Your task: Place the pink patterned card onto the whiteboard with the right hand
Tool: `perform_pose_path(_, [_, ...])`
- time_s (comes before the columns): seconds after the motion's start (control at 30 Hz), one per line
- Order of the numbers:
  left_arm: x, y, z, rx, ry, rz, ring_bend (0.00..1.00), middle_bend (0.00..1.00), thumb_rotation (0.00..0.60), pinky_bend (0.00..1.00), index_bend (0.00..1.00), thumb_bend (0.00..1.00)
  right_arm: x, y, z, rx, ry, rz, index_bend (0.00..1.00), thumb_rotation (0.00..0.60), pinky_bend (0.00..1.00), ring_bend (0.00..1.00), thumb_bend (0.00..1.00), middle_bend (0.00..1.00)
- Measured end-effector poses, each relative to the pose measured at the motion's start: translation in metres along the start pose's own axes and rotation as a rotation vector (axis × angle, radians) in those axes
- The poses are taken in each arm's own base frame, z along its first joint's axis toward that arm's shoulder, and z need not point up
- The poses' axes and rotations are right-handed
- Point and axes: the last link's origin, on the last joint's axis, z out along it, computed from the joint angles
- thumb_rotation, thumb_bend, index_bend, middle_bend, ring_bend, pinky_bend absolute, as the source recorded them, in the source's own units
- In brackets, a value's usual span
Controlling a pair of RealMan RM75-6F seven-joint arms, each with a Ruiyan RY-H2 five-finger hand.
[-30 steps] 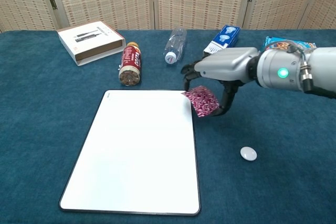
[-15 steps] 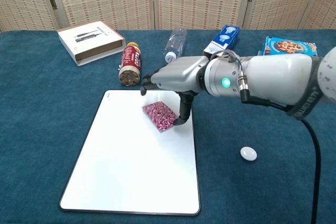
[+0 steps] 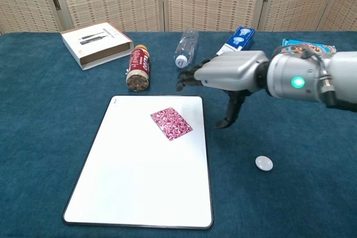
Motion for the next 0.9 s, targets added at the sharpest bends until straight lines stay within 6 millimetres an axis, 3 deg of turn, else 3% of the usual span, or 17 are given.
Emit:
perform_pose_path(0.23, [0.004, 0.012, 0.002, -0.034, 0.006, -0.005, 0.19, 0.18, 0.6, 0.0, 0.22, 0.29, -0.027, 0.021, -0.049, -0.003, 0.005, -0.015, 0.31, 0.539, 0.0, 0.03, 0.28, 0.13])
perform_pose_path(0.43, [0.005, 0.017, 0.002, -0.044, 0.005, -0.004, 0.19, 0.18, 0.6, 0.0, 0.22, 0.29, -0.057, 0.027, -0.084, 0.017, 0.009, 0.0, 0.36, 0.54, 0.0, 0.05, 0.28, 0.16])
perform_pose_path(0.63, [0.007, 0.015, 0.0, -0.037, 0.009, -0.004, 0.19, 0.18, 0.6, 0.0, 0.22, 0.29, -0.078, 0.027, -0.092, 0.031, -0.003, -0.009, 0.38, 0.543, 0.0, 0.05, 0.28, 0.17])
perform_pose_path(0.9, [0.007, 0.013, -0.001, -0.03, 0.007, -0.005, 0.19, 0.18, 0.6, 0.0, 0.22, 0.29, -0.083, 0.019, -0.082, 0.058, 0.002, -0.007, 0.39, 0.543, 0.0, 0.05, 0.28, 0.18])
